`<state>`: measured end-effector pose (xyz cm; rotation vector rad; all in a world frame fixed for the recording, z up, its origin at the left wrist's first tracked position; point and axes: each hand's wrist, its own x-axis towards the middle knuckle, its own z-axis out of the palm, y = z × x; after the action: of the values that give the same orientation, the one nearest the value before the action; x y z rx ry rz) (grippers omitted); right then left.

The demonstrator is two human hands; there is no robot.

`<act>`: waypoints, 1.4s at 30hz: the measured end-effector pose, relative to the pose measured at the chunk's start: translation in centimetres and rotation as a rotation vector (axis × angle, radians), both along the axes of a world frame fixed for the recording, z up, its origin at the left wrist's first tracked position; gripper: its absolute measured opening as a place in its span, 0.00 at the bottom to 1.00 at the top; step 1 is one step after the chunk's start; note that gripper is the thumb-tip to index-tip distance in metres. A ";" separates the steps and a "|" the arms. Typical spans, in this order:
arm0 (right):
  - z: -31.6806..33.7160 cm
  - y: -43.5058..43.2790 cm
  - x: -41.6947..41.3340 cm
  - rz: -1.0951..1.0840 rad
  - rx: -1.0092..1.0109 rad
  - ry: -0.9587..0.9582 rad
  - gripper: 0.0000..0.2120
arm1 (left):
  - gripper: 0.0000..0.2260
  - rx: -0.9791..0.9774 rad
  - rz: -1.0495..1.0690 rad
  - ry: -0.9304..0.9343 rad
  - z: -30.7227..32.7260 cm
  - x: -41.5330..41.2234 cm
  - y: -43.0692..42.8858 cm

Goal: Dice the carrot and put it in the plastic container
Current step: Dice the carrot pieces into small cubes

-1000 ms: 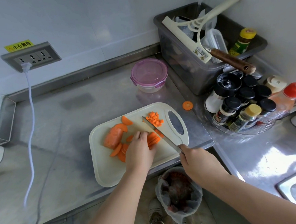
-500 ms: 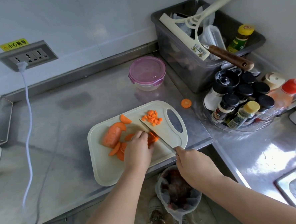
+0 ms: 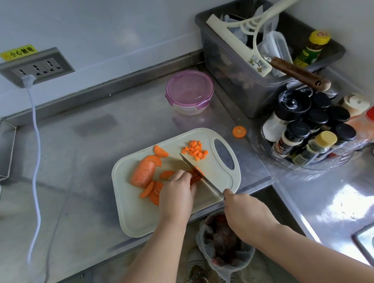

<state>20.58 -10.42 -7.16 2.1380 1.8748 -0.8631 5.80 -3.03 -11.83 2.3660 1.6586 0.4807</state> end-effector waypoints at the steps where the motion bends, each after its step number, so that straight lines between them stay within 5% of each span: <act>1: -0.1 0.1 0.0 -0.007 -0.011 0.003 0.22 | 0.11 0.004 -0.002 -0.005 0.0 0.0 0.0; 17: -0.2 2.9 1.8 0.018 0.088 0.004 0.08 | 0.08 0.062 0.038 -0.097 -1.0 0.0 0.3; 42: 0.8 0.7 1.1 0.056 0.059 0.033 0.13 | 0.11 0.070 0.045 -0.064 -0.8 -0.8 -0.1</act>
<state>21.64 -9.74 -6.39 2.1055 1.9902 -0.8475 4.96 -3.17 -12.62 2.3398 1.6962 0.6265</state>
